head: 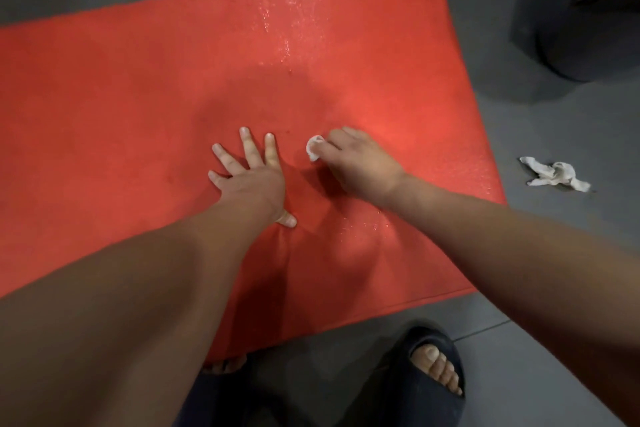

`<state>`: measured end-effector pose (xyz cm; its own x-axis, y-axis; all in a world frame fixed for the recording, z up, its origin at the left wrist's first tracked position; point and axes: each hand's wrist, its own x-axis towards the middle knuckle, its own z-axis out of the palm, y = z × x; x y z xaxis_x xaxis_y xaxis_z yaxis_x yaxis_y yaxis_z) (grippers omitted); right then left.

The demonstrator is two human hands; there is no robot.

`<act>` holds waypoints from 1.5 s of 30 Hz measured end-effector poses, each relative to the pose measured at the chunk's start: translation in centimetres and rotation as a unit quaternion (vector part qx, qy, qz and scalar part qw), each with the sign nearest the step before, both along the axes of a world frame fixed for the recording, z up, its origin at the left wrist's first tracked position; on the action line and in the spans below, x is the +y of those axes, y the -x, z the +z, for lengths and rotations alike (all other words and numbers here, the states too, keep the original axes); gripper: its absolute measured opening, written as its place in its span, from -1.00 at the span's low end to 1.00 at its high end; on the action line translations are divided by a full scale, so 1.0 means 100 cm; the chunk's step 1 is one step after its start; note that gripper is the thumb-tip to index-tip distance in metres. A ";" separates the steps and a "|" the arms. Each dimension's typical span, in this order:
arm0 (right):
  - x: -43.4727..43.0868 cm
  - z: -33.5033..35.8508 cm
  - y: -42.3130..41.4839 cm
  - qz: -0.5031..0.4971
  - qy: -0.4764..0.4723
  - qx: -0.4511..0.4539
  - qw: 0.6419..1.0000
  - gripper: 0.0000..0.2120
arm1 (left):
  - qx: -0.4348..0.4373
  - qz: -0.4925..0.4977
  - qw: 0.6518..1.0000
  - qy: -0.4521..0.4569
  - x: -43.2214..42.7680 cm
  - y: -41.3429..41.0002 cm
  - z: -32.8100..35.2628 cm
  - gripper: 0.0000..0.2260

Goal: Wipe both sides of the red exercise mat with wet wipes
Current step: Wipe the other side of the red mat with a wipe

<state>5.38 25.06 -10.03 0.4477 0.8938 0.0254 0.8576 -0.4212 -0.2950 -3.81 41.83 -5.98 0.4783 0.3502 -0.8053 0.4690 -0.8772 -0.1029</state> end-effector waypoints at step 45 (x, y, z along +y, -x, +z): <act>-0.073 0.013 -0.007 -0.194 0.054 -0.055 0.978 -0.78 | 0.014 0.008 1.000 -0.018 -0.007 -0.004 0.007 0.42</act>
